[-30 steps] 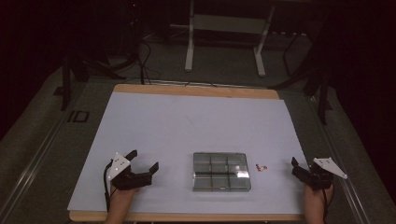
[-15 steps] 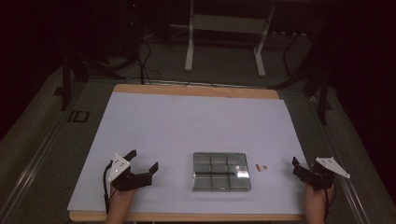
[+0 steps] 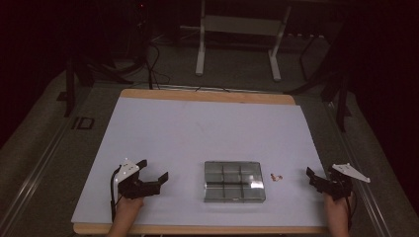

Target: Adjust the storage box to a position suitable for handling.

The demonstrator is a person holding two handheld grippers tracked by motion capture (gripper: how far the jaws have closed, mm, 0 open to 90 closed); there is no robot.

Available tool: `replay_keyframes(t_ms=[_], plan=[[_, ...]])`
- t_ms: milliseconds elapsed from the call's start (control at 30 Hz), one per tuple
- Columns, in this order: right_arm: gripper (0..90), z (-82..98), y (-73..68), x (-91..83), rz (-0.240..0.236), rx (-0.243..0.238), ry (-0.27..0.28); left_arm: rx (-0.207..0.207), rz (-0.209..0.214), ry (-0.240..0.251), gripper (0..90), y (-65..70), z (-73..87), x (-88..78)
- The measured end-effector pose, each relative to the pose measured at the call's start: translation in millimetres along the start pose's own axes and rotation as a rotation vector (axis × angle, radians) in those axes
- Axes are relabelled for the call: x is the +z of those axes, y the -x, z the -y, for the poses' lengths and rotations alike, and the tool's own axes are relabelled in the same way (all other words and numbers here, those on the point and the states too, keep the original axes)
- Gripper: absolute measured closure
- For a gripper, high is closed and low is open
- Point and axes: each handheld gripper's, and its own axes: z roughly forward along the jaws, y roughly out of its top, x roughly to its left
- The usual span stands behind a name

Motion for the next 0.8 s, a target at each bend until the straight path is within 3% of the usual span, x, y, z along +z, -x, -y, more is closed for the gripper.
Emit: replay_keyframes(t_ms=[200, 433, 633, 800], plan=[[13.9, -1.6, -1.2, -0.1, -0.071, -0.002, 0.0, 0.018, 0.042, -0.024, 0.9, 2.6, -2.9, 1.0], [14.1, -5.0, -8.0, -2.1, -0.089, -0.077, -0.011, 0.05, 0.085, -0.053, 0.9, 10.5, -6.8, 4.8], [14.1, -6.9, -15.3, -4.3, -0.158, -0.11, 0.002, 0.061, 0.11, -0.068, 0.9, 16.1, -10.2, 8.3], [14.1, -10.2, -28.5, -3.5, -0.237, -0.18, -0.011, 0.078, 0.137, -0.089, 0.9, 22.3, -12.7, 12.8]])
